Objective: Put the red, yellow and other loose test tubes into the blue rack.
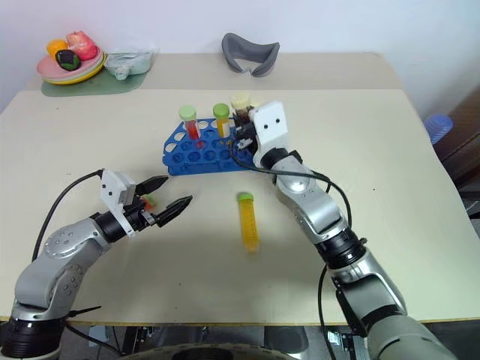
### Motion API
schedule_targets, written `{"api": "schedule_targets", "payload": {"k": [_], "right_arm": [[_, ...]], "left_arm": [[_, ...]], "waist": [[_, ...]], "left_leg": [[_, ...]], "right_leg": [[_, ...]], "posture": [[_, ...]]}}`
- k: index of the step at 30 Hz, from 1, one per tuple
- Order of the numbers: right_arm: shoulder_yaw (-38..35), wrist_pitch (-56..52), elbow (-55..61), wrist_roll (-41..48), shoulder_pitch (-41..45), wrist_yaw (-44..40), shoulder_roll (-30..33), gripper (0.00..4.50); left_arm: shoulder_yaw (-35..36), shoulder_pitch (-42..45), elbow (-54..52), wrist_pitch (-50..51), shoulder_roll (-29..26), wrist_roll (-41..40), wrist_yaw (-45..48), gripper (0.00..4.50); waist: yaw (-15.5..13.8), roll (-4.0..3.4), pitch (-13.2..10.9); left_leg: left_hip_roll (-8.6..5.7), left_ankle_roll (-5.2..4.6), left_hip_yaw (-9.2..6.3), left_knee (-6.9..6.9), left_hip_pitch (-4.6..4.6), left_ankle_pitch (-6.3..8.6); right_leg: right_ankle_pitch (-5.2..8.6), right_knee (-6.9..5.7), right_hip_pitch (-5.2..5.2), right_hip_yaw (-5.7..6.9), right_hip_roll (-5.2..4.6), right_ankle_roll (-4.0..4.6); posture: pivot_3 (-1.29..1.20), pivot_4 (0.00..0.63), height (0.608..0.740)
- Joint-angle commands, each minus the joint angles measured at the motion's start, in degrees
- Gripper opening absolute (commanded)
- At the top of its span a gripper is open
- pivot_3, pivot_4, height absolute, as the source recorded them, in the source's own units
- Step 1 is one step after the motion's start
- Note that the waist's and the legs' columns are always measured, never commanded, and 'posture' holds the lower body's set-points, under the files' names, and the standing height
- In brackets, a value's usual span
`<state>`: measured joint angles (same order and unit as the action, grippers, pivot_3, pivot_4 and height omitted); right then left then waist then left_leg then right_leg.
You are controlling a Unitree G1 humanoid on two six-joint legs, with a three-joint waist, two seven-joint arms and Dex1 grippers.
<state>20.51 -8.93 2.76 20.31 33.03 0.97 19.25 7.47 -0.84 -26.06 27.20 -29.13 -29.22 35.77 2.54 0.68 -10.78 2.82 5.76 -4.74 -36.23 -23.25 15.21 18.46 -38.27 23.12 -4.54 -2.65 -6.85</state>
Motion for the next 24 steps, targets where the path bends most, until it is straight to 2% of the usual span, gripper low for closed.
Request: {"api": "schedule_targets", "payload": {"k": [1,12,24], "right_arm": [[-4.41,5.13,0.23,-2.58,-1.27,-2.85,-3.03,1.21],[-9.24,10.85,-6.00,-8.62,-3.15,-7.70,-10.86,1.21],[-13.11,15.54,-11.06,-12.60,-4.44,-9.13,-14.20,1.21]], "left_arm": [[0.39,-0.60,-2.99,-0.85,0.28,-0.71,-0.32,4.50],[0.95,-1.06,-3.91,-0.06,-0.18,-1.47,-0.13,4.50],[1.54,-0.85,-4.18,0.50,-1.94,-3.71,1.05,4.50]], "waist": [[0.11,0.00,0.00],[0.14,-0.01,0.01],[0.18,-0.03,0.01]], "left_leg": [[0.00,0.01,0.00,0.00,0.02,0.00],[0.00,0.04,0.00,0.00,0.08,-0.02],[0.00,0.07,0.00,0.00,0.10,-0.04]], "right_leg": [[0.00,-0.03,0.00,0.00,0.00,0.00],[0.00,-0.11,0.00,-0.02,0.02,0.00],[0.00,-0.15,-0.01,-0.02,0.02,0.00]], "posture": [[0.00,0.150,0.740],[0.00,0.150,0.740],[0.00,0.150,0.740]]}}
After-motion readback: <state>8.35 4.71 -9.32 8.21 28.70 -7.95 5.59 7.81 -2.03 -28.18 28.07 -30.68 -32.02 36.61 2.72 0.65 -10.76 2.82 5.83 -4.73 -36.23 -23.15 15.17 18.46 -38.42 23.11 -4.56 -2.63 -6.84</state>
